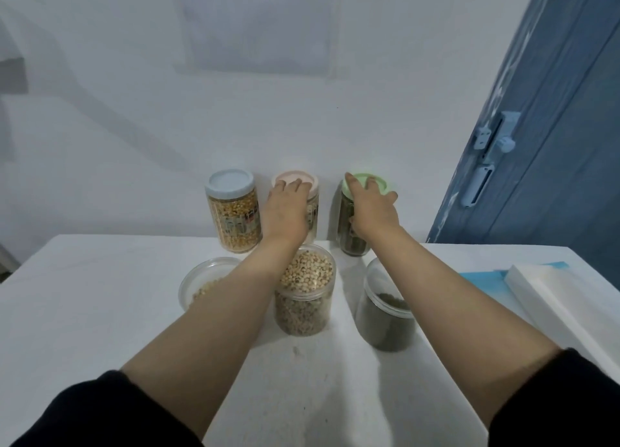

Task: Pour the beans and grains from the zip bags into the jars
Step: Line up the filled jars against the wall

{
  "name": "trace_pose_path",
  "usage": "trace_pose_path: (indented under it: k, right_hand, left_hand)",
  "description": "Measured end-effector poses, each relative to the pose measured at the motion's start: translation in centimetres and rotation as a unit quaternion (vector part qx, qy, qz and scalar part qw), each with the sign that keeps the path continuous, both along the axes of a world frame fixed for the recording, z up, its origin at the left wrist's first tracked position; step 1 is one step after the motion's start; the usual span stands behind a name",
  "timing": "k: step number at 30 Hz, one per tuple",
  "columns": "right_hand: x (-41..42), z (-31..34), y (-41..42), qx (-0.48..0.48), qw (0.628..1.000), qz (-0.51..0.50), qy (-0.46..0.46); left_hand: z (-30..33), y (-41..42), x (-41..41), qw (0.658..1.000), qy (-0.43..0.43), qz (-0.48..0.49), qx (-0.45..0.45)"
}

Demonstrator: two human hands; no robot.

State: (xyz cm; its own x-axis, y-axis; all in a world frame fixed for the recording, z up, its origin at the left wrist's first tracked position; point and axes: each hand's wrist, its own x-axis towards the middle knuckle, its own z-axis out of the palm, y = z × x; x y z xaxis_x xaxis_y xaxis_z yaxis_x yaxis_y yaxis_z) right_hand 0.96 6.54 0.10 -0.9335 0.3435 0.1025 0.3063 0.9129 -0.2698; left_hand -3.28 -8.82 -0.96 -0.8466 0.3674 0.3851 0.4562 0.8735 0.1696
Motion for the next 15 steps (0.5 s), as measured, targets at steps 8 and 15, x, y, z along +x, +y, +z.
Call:
trace_pose_path:
  k: [8, 15]
  right_hand:
    - [2.2, 0.3, -1.8, -0.034, 0.999, -0.014, -0.009]
    - [9.1, 0.0, -8.4, -0.109, 0.990, 0.075, -0.040]
  left_hand:
    - [0.4, -1.0, 1.7, 0.996, -0.038, -0.047, 0.061]
    - [0.3, -8.5, 10.6, 0.987, -0.066, 0.094, 0.108]
